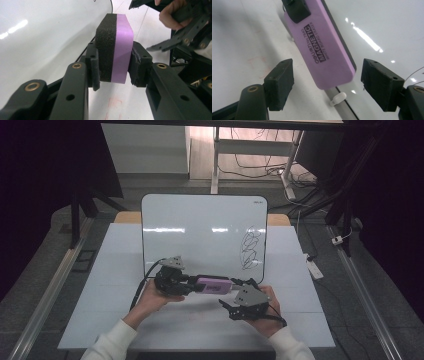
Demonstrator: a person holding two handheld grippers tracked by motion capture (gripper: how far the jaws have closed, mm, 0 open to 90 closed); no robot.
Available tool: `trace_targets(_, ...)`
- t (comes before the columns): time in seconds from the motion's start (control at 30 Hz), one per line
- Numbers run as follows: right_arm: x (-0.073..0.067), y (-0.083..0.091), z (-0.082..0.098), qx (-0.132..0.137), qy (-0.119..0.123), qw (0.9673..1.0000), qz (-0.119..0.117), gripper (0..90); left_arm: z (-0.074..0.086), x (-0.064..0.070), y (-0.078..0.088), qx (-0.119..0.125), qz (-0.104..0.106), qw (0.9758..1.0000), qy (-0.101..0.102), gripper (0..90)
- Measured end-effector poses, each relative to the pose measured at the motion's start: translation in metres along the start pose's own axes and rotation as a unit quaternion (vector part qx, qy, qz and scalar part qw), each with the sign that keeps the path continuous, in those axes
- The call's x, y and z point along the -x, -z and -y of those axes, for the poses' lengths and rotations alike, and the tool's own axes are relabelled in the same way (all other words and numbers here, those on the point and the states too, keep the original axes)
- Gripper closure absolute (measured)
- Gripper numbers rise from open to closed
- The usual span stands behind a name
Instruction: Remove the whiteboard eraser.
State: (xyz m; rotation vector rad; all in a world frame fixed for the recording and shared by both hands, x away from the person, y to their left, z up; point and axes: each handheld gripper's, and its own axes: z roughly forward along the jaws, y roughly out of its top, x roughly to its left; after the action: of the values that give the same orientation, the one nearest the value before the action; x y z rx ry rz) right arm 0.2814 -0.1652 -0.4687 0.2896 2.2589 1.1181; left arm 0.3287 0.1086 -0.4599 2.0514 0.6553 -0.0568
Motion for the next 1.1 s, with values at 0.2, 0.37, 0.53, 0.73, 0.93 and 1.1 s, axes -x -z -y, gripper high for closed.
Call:
trace_targets(0.2,-0.009,-0.006,-0.003,-0.002,0.042,0.9982,0.044,24.6,-0.008,0.005,-0.007,0.005,0.008,0.9999,0.005,64.1)
trace_targets(0.37,-0.016,-0.009,-0.004,-0.013,0.082,0.9939,0.074,26.6,-0.011,0.006,-0.012,0.003,0.016,0.9998,0.009,64.1)
trace_targets(0.53,-0.02,-0.013,-0.004,-0.022,0.115,0.9882,0.098,31.2,-0.014,0.009,-0.015,0.001,0.024,0.9997,0.007,64.1)
trace_targets(0.73,-0.024,-0.012,-0.003,-0.029,0.146,0.9827,0.111,36.0,-0.014,0.009,-0.015,0.001,0.025,0.9997,0.005,63.9)
trace_targets(0.93,-0.024,-0.011,-0.004,-0.03,0.152,0.9819,0.109,38.3,-0.014,0.01,-0.014,0.015,0.025,0.9996,0.002,60.7)
trace_targets(1.1,-0.019,-0.007,-0.004,-0.029,0.133,0.9858,0.098,39.1,-0.014,0.011,-0.009,0.04,0.005,0.9992,-0.001,39.8)
